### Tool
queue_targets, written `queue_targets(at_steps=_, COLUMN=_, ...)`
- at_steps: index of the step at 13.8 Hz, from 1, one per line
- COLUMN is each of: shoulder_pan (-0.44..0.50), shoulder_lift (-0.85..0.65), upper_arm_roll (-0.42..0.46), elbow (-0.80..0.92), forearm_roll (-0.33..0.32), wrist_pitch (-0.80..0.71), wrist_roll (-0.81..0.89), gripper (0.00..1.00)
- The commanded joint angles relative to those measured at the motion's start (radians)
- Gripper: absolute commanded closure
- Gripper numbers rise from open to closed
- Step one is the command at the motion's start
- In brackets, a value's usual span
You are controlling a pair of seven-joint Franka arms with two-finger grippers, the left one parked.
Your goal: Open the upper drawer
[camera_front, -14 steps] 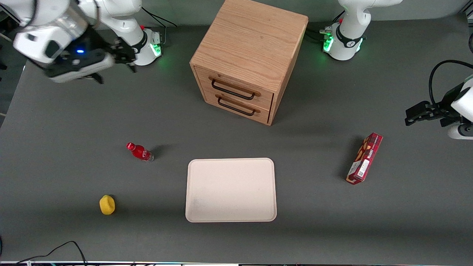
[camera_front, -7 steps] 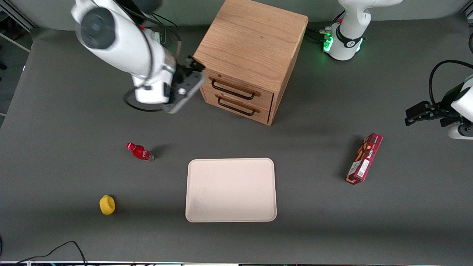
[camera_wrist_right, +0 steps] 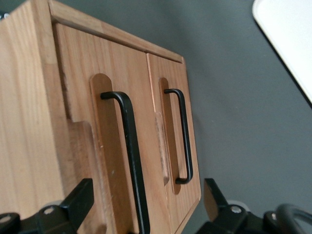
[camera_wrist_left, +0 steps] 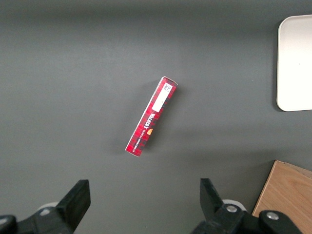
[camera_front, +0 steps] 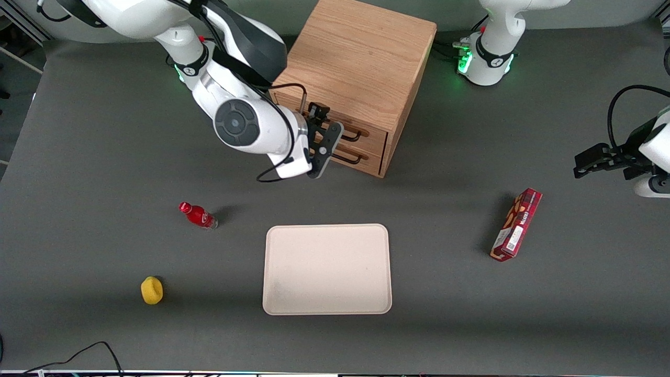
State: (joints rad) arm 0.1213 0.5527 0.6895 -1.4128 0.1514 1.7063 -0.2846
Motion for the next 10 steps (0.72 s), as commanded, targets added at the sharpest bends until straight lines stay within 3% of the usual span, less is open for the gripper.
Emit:
queue_targets(at_steps=1, shoulder_pan=0.010, shoulder_lift=0.019, upper_arm_roll=0.016, elbow=-0.006, forearm_roll=-0.010, wrist_pitch=0.019, wrist_roll=-0.039, gripper=0.00)
queue_targets(at_steps=10, shoulder_pan=0.040, shoulder_lift=0.072, upper_arm_roll=0.016, elbow=-0.034, forearm_roll=-0.098, wrist_pitch=0.094, wrist_roll=-0.028, gripper=0.00)
